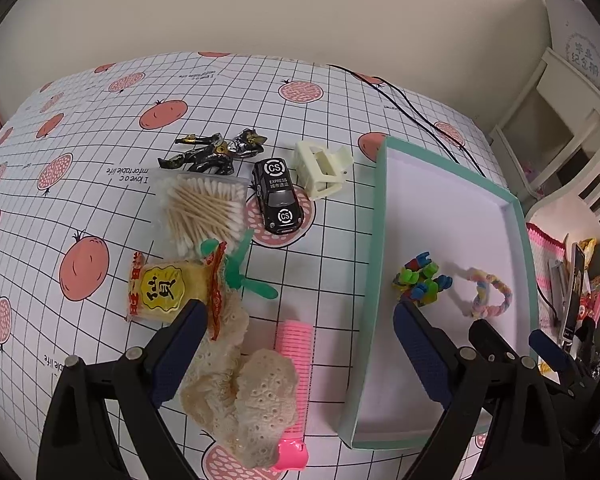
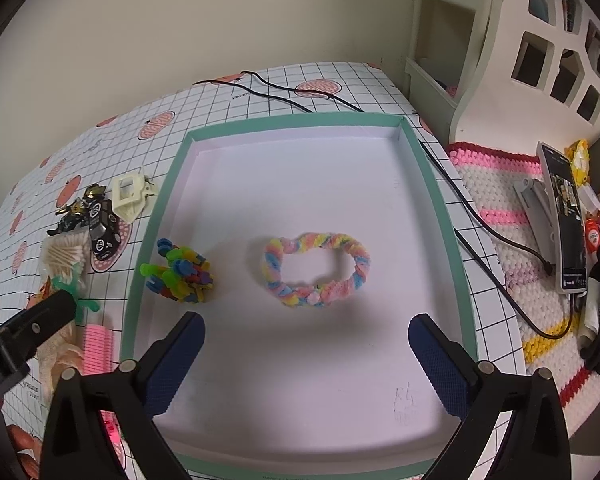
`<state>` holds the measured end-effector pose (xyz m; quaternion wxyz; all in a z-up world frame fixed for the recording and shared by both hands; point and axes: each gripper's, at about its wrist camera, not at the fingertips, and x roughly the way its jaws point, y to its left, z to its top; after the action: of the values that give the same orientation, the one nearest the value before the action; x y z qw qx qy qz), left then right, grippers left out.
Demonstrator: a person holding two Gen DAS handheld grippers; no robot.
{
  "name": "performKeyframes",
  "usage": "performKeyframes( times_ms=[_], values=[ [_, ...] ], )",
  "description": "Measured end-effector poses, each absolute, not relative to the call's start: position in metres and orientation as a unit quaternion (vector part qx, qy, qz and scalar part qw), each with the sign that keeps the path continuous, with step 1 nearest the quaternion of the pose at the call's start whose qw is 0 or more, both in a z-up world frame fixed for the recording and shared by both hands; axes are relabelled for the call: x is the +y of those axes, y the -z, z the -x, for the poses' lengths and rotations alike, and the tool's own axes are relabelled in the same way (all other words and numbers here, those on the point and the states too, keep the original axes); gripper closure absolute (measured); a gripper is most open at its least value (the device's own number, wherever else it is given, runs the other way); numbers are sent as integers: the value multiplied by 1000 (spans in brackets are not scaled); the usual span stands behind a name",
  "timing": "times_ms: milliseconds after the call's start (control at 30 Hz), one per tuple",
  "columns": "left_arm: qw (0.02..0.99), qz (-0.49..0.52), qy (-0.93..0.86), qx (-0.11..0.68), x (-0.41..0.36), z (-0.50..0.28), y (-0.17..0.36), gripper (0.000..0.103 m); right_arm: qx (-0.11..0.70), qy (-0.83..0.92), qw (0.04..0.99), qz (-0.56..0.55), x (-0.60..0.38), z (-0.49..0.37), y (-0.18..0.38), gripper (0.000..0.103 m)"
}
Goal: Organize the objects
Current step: 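Move both grippers back toward the snack packet and lace cloth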
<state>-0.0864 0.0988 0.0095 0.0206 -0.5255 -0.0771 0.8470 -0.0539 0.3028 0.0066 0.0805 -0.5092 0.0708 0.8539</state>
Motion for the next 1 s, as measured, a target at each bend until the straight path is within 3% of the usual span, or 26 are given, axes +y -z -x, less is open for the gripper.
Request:
performKeyframes(
  times_ms=[567,1000],
  values=[
    [-1,538,-837,-96,48,89,-37,9,86,-869,-17,487,256,52,-26,0],
    [-35,571,-799,-185,-18,91,-23,9,103,-851,-97,506,210,51,-23,0]
  ],
)
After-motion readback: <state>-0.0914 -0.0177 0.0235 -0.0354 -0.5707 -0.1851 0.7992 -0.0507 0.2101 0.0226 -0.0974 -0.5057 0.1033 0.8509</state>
